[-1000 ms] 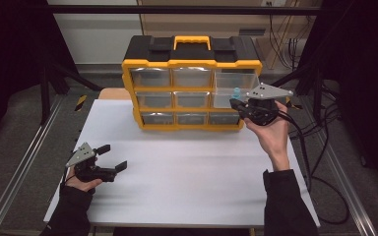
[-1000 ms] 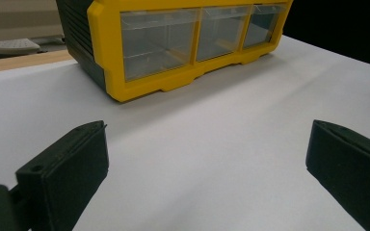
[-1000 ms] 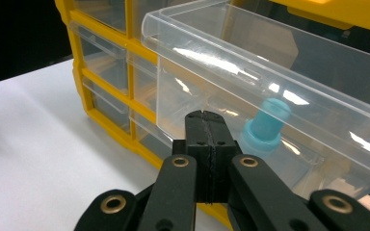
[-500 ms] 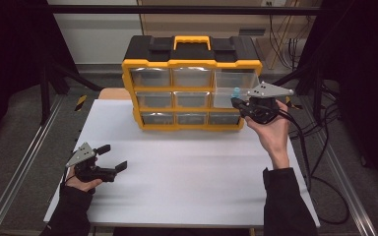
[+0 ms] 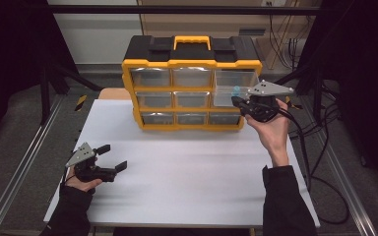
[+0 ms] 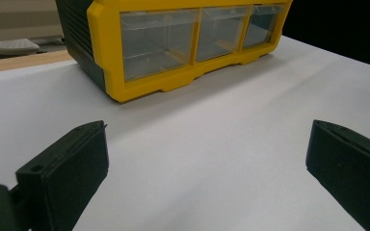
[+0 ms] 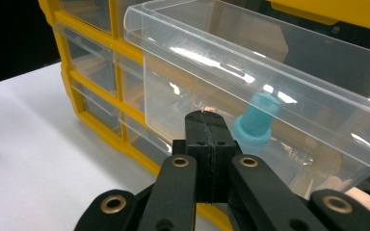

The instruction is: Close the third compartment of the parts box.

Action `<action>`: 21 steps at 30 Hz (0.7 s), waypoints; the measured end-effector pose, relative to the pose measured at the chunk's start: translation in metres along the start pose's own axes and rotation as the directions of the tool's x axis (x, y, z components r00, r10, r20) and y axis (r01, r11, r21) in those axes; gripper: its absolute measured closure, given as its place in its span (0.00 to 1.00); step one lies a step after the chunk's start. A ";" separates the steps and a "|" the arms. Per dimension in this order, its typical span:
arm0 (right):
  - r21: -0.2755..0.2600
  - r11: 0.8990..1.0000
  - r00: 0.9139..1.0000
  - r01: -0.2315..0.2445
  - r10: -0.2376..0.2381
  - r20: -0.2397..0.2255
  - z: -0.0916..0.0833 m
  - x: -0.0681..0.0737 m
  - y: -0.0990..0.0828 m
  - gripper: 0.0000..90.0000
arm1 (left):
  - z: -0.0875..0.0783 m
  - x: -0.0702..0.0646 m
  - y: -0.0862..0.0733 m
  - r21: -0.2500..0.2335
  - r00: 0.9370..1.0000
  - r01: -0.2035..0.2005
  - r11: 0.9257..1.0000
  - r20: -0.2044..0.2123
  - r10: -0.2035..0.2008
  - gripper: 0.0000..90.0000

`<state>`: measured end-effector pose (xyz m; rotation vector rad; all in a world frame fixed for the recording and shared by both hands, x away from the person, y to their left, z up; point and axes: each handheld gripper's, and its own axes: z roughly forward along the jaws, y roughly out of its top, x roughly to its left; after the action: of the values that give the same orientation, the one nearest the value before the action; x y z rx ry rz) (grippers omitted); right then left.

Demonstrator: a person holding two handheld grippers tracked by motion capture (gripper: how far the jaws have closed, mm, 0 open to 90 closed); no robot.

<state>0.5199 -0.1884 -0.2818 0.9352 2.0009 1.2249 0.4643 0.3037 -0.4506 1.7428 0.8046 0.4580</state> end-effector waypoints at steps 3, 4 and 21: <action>0.001 1.000 1.000 -0.004 0.004 0.003 0.001 -0.001 0.000 1.00 | 0.000 0.000 0.000 0.000 1.000 -0.001 1.000 0.000 0.001 0.01; 0.001 1.000 1.000 -0.005 0.005 0.003 0.001 -0.001 0.000 1.00 | 0.000 0.000 0.000 0.000 1.000 -0.001 1.000 0.000 0.001 0.01; 0.001 1.000 1.000 -0.011 0.011 0.004 0.008 -0.007 0.003 1.00 | 0.000 0.001 0.000 0.001 1.000 0.002 1.000 -0.001 -0.002 0.01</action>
<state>0.5310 -0.1890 -0.2816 0.9493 1.9960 1.2279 0.4647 0.3043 -0.4508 1.7428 0.8072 0.4578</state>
